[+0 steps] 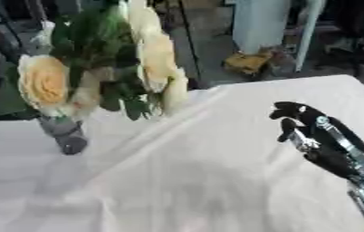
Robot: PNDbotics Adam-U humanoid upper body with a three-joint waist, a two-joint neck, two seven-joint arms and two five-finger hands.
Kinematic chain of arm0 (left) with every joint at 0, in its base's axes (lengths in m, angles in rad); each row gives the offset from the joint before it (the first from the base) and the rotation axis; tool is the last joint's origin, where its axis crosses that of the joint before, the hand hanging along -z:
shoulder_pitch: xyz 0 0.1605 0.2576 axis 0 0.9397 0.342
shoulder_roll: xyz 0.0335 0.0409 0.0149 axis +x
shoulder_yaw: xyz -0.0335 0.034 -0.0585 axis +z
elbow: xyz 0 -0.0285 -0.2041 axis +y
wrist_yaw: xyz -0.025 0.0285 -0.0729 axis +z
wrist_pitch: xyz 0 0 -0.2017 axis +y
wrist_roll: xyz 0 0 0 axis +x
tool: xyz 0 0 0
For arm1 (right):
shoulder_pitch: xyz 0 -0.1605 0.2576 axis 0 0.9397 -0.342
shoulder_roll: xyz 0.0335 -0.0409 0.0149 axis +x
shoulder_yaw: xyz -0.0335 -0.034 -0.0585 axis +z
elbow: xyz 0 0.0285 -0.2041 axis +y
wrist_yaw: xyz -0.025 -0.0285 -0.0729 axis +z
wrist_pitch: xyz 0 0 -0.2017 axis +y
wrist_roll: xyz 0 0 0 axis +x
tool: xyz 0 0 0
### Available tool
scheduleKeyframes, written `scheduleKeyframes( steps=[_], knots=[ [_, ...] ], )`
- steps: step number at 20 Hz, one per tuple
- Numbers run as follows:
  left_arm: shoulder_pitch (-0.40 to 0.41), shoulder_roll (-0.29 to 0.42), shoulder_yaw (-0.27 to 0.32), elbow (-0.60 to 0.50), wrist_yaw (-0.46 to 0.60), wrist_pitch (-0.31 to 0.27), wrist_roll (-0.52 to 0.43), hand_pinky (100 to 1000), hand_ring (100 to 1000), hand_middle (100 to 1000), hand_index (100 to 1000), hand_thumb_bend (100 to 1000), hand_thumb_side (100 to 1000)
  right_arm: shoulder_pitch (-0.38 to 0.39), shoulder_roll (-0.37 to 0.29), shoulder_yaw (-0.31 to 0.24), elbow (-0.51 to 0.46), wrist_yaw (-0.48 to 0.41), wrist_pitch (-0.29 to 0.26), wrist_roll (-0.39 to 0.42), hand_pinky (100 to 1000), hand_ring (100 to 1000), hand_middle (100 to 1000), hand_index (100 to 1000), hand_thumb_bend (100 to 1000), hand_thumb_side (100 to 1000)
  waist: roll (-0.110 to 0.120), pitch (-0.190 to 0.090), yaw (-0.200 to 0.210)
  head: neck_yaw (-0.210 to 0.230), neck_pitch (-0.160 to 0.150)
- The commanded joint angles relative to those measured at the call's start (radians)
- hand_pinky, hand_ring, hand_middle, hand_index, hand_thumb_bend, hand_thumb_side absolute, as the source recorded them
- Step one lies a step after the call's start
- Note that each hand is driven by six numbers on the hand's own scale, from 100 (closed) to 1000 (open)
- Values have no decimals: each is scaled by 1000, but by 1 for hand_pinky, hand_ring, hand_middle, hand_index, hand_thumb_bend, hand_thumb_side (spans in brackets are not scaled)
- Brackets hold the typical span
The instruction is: Arrange flowers into the vase.
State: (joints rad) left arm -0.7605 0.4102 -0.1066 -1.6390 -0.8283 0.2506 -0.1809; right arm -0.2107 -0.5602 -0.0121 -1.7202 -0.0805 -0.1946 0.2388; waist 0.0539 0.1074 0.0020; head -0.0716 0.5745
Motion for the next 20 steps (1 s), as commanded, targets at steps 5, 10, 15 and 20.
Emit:
scheduleKeyframes(
  steps=[5,10,15,20],
  knots=[
    [-146,-74,100,106,122,45,109,100,100,100,100,708,646,-12,-34,2,-5,-10,-6,14,574,903,732,899,118,649,13,-34,-35,11,-19],
    [-220,-126,188,173,210,17,197,100,100,100,100,710,642,-15,-30,11,-4,-12,-5,26,574,904,732,899,120,648,17,-36,-72,26,-23],
    [-247,-155,262,156,296,-43,283,100,100,100,100,741,626,-16,-27,15,-3,-12,-3,34,573,904,731,900,122,648,23,-32,-94,35,-29],
    [-242,-173,298,163,379,-120,366,100,100,100,100,748,627,-16,-24,15,-2,-11,-2,36,573,905,731,900,122,649,27,-30,-95,35,-32]
  ],
)
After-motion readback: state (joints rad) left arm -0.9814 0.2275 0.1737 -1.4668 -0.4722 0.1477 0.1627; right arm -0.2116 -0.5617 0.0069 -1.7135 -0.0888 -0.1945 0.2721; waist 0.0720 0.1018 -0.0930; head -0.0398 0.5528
